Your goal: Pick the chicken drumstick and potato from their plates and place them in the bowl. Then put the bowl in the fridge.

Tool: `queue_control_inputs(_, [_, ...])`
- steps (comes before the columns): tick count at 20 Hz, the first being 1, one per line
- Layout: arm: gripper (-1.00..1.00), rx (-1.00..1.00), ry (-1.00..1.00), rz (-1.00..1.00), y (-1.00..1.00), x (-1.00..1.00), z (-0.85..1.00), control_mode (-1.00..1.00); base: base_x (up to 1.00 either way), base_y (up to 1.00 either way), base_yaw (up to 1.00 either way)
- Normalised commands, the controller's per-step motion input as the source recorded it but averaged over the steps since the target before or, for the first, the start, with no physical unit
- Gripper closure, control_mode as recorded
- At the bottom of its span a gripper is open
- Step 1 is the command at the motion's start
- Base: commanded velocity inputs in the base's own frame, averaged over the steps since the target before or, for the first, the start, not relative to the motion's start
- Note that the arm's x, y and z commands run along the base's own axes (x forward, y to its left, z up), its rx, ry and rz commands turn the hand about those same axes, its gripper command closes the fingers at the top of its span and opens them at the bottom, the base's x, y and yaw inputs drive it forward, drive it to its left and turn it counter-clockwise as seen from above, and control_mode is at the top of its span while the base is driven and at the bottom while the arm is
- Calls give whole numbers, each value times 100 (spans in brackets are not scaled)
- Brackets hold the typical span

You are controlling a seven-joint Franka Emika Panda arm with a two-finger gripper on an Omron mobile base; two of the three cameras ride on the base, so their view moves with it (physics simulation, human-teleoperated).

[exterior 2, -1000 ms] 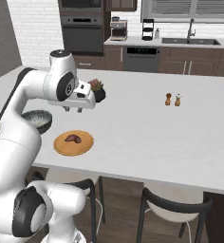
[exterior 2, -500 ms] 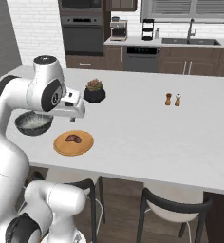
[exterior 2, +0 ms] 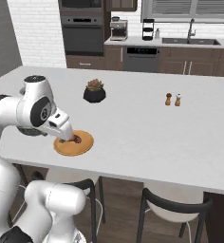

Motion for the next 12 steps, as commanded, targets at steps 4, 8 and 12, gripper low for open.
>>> queue_control_inputs(4, [-100, 7, 21, -55, 6, 63, -30, -100, 0, 0, 0])
queue_control_inputs(8, [-100, 2, 13, -48, 0, 80, -20, -100, 0, 0, 0])
queue_control_inputs(12, [-100, 6, -12, -42, 8, 66, -37, -100, 0, 0, 0])
